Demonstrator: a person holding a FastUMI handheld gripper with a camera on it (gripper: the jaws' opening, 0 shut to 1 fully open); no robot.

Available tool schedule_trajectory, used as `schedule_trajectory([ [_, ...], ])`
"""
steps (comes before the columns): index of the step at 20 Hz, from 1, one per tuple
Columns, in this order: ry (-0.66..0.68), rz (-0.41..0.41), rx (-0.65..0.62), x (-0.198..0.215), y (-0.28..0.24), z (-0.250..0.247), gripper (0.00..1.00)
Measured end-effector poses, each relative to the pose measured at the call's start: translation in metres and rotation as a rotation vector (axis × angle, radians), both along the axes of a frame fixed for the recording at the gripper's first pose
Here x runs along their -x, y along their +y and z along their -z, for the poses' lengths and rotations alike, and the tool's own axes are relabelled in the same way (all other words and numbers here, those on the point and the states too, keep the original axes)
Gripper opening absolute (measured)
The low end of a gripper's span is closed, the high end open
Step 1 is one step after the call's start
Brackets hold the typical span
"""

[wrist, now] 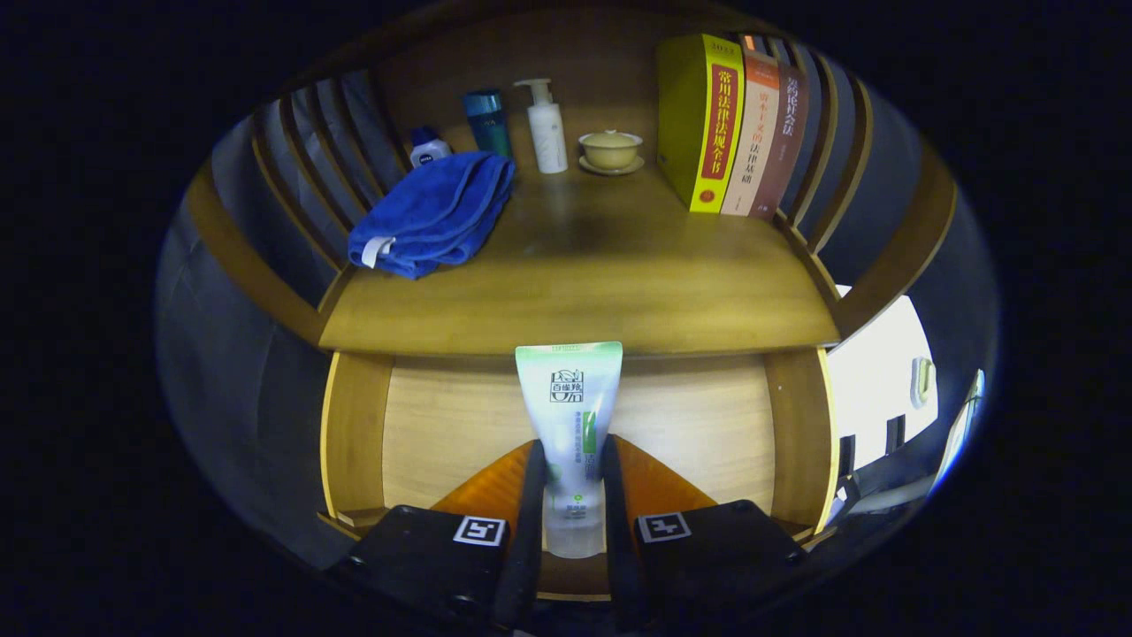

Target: Pull open the drawer, take out the items inside it, and place them on the countertop above the cabinet.

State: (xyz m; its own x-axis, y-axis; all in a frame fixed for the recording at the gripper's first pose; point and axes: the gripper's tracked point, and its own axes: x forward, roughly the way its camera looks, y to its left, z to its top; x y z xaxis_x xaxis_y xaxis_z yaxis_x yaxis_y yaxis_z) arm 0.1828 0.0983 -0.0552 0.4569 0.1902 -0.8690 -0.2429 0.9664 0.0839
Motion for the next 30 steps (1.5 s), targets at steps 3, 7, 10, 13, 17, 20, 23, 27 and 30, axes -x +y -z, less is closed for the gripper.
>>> schedule_trajectory([
  [3,-0.028,0.021,-0.004,-0.028,0.002,-0.011,0.41],
  [7,-0.067,0.028,0.013,-0.07,0.006,-0.026,0.41],
  [10,-0.068,0.018,0.024,-0.094,0.012,-0.026,0.41],
  [13,-0.076,0.027,0.018,-0.124,0.018,-0.022,0.41],
  [17,-0.099,0.04,0.005,-0.166,0.03,-0.018,0.41],
  [20,-0.102,0.025,0.018,-0.187,0.037,-0.008,0.41],
  [23,-0.098,-0.01,0.013,-0.196,0.049,0.002,0.41],
  [27,-0.097,-0.014,0.011,-0.2,0.053,0.009,0.42],
  [30,-0.081,0.003,0.006,-0.199,0.051,0.015,0.45],
])
